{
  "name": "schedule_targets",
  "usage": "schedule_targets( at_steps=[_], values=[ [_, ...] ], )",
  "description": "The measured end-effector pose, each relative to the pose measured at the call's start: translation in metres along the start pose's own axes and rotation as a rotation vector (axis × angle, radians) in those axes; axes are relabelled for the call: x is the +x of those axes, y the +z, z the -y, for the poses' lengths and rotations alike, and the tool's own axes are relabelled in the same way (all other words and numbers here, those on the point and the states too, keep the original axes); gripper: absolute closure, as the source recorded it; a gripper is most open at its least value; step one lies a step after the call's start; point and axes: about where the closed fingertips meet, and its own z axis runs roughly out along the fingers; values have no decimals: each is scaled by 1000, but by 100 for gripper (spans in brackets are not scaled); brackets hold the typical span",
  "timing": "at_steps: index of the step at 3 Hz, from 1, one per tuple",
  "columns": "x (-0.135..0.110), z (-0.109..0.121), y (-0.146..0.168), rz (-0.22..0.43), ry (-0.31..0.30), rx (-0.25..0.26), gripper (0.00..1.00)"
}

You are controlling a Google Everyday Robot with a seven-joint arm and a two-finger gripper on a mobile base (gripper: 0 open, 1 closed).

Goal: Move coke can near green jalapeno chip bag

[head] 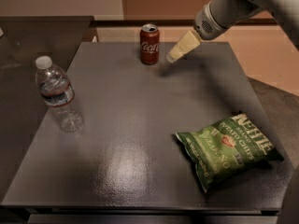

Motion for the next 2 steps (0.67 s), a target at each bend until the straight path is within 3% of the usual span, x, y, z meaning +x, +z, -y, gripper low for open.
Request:
schedule_targets(
  at_steps=[1,2],
  values=[
    [2,2,9,10,20,-13,0],
    [-19,-4,32,136,28,-32,0]
  ],
)
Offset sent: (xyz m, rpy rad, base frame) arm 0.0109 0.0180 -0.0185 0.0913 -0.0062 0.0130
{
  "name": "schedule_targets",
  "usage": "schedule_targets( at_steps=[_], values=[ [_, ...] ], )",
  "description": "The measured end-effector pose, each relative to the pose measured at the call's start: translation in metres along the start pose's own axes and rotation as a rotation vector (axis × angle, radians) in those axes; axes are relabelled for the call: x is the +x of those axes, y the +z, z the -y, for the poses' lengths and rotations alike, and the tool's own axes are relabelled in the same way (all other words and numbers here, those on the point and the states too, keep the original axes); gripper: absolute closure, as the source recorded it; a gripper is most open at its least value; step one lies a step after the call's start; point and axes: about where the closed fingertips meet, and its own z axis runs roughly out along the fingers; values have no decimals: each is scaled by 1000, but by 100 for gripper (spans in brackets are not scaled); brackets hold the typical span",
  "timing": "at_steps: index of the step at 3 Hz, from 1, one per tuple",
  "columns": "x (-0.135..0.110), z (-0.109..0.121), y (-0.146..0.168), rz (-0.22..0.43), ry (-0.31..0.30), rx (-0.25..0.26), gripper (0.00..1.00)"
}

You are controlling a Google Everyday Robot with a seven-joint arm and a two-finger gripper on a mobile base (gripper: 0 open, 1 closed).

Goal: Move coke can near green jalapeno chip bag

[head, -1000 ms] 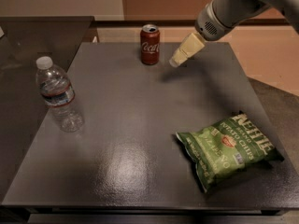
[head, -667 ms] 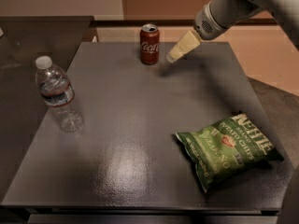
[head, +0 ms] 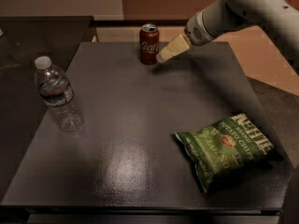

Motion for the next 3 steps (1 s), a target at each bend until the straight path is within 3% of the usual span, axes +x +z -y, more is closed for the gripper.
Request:
schedule_targets(
  at_steps=[1,3],
  values=[
    [-10,6,3,35,-2,25,0],
    [-10,2,17,80,-5,5,0]
  ],
)
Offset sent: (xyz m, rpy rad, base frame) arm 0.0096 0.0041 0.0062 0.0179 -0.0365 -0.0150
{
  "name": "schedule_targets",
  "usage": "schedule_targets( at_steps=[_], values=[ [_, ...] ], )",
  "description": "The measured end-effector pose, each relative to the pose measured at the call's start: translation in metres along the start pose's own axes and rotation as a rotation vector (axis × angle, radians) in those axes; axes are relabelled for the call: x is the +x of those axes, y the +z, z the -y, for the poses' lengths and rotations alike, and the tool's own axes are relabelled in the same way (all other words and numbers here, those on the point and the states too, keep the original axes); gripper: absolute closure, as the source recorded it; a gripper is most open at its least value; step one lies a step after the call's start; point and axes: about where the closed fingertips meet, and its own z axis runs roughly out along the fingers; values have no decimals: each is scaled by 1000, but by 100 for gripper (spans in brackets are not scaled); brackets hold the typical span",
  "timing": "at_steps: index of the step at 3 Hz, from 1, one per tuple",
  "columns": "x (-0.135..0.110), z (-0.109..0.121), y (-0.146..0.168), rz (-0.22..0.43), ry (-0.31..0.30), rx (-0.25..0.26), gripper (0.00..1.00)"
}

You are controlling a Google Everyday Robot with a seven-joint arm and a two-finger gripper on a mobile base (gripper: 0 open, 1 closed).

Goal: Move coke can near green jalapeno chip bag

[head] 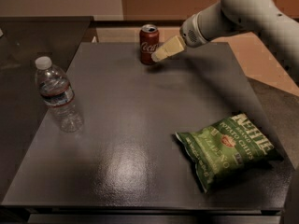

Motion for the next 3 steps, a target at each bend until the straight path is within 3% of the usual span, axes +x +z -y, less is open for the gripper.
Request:
schedule_targets(
  at_steps=[3],
  values=[
    [-13,1,31,130,-7,-24,0]
  ],
)
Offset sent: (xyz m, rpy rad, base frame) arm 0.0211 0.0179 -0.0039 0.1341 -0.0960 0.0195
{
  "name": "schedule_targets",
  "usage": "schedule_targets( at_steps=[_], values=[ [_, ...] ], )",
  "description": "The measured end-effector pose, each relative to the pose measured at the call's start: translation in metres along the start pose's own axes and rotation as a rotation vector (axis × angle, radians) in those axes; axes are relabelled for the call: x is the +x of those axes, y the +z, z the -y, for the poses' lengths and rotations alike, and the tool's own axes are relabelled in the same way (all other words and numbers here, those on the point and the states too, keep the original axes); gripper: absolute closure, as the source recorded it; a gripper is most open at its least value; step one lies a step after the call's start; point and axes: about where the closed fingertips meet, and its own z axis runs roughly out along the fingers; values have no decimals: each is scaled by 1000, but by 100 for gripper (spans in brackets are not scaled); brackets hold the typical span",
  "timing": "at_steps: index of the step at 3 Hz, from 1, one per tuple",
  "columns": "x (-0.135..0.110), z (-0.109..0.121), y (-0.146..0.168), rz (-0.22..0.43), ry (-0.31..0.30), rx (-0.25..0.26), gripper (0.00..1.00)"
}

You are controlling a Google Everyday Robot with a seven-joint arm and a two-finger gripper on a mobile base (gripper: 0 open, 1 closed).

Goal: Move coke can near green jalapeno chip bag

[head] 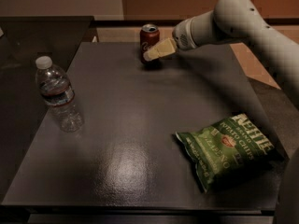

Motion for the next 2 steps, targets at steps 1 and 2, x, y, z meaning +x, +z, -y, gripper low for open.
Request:
schedule_targets(
  at_steps=[1,2],
  values=[
    [-6,1,11,23,5,-11,0],
    [-11,1,18,41,12,-20,0]
  ],
)
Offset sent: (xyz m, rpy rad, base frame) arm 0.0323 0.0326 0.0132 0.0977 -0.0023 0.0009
